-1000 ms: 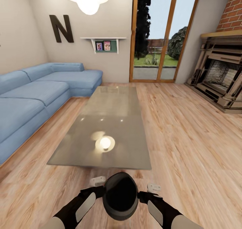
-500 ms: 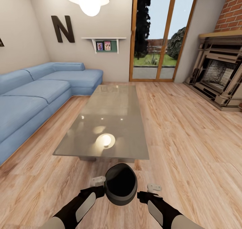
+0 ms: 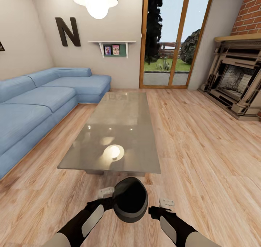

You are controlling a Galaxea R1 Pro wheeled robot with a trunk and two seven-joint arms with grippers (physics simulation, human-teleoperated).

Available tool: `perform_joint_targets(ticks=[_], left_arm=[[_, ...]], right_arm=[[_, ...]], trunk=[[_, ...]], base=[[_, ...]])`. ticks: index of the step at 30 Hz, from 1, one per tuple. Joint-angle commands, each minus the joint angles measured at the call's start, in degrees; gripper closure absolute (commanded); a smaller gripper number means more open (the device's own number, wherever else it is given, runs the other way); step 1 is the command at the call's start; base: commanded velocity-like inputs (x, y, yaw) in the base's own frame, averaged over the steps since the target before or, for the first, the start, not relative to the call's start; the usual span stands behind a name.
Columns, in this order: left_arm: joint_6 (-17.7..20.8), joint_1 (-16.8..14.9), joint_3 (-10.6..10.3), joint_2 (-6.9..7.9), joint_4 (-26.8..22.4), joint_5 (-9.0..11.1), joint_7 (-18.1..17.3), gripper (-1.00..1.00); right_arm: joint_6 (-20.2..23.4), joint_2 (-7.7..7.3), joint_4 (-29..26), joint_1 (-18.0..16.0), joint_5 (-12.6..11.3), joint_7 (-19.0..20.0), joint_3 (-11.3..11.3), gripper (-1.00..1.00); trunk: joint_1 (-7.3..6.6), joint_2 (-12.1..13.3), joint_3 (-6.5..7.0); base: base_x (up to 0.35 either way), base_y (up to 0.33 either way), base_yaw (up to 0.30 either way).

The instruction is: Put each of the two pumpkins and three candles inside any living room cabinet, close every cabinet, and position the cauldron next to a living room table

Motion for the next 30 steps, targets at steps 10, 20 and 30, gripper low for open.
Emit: perform_joint_targets(ticks=[10,20,30], left_arm=[[4.04,-0.04,0.3,0.27,1.93,0.44,0.57,-1.0],[4.42,-0.04,0.35,0.43,8.59,0.27,0.75,-1.0],[2.76,0.1,0.26,0.38,13.37,0.25,0.54,-1.0]], right_arm=[[3.54,-0.06,-0.79,-0.03,-0.38,-0.84,0.34,-1.0],[5.07,0.08,-0.85,-0.03,-0.46,-3.77,0.48,-1.0],[4.99,-0.21,-0.54,0.05,-1.09,-4.05,0.2,-1.0]], trunk=[[-2.21,4.0,1.75],[-4.41,8.01,3.55],[-6.6,12.02,5.34]], base=[[0.0,0.0,0.0],[0.0,0.0,-0.018],[0.0,0.0,-0.001]])
